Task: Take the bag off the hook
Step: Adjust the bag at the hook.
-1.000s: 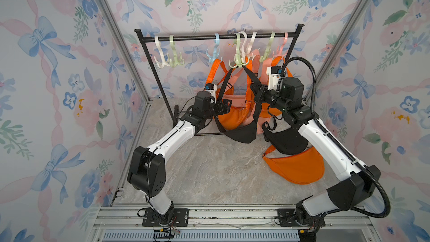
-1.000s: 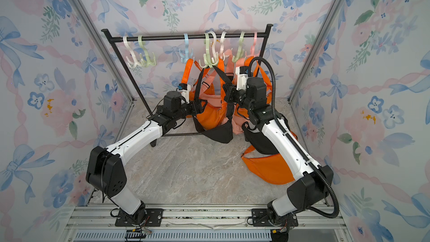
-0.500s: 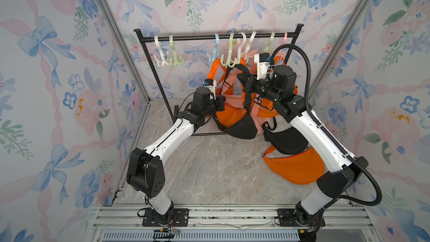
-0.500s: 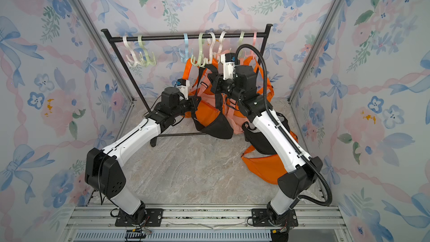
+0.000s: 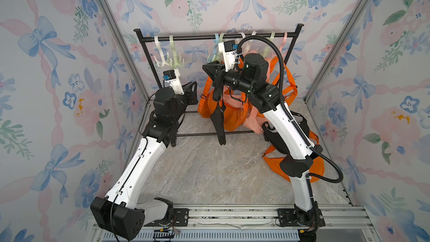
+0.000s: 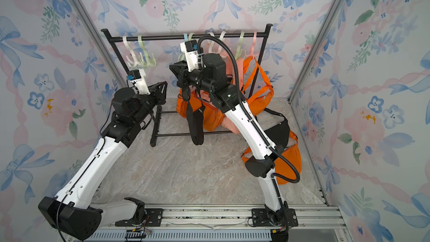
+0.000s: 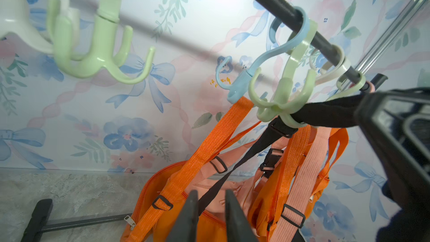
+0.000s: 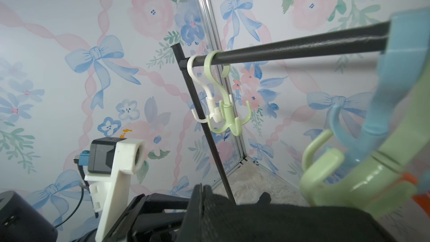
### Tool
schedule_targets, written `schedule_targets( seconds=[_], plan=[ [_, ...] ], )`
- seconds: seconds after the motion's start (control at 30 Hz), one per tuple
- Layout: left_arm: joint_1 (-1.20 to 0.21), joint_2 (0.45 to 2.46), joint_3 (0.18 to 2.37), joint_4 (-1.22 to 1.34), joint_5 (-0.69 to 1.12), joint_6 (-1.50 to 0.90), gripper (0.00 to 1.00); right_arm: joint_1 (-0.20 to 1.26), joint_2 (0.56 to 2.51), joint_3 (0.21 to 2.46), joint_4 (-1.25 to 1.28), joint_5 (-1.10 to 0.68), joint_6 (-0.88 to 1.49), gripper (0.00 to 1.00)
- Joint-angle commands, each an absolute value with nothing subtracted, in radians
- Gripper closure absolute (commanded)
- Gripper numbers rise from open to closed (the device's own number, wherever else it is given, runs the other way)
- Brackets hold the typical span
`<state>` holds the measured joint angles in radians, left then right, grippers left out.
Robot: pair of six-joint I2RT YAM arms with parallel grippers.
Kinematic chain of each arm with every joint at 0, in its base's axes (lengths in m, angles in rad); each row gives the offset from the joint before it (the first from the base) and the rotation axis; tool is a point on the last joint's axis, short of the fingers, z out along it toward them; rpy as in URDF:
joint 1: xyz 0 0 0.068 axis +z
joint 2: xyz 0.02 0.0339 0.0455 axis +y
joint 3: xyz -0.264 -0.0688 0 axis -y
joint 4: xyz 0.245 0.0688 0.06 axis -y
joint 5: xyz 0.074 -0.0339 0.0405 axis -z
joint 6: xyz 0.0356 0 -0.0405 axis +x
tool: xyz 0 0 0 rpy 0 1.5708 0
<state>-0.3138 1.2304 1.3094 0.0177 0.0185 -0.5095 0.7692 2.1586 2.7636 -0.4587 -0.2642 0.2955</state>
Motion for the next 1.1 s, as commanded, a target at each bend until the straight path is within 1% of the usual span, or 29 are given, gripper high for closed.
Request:
schedule_targets(
  seconds=[0.0, 0.03, 0.07, 0.23, 0.47, 0.57, 0.67, 0.83, 0.93, 1.03, 1.07],
  plan=[
    [-0.314, 1.231, 1.243, 0.03, 0.045, -0.533, 0.11, 0.784, 2.17, 2.796, -0.45, -0.293, 0.314, 1.0],
    [-0.314, 1.23, 1.233, 0.034, 0.07, -0.544, 0.04, 0.787, 2.167, 2.782, -0.434, -0.291, 0.321, 1.0],
    [-0.314, 1.229, 1.224, 0.039, 0.099, -0.551, 0.02, 0.787, 2.163, 2.765, -0.42, -0.29, 0.326, 1.0],
    [-0.317, 1.191, 1.197, 0.054, 0.177, -0.569, 0.02, 0.788, 2.158, 2.74, -0.431, -0.279, 0.32, 1.0],
    [-0.317, 1.024, 1.131, -0.003, 0.121, -0.561, 0.02, 0.79, 2.165, 2.728, -0.417, -0.276, 0.32, 1.0],
    [-0.327, 0.956, 1.097, 0.014, 0.172, -0.543, 0.02, 0.794, 2.175, 2.729, -0.409, -0.276, 0.326, 1.0],
    [-0.374, 0.959, 1.105, 0.01, 0.21, -0.5, 0.02, 0.798, 2.183, 2.729, -0.396, -0.278, 0.339, 1.0],
    [-0.451, 1.051, 1.165, -0.001, 0.191, -0.432, 0.02, 0.807, 2.184, 2.729, -0.391, -0.278, 0.348, 1.0],
    [-0.458, 1.123, 1.214, 0.0, 0.172, -0.426, 0.06, 0.812, 2.179, 2.729, -0.396, -0.279, 0.351, 1.0],
    [-0.459, 1.186, 1.272, 0.012, 0.161, -0.421, 0.17, 0.818, 2.174, 2.726, -0.409, -0.285, 0.35, 1.0],
    [-0.458, 1.205, 1.293, 0.013, 0.157, -0.423, 0.22, 0.819, 2.171, 2.723, -0.413, -0.287, 0.349, 1.0]
  ],
)
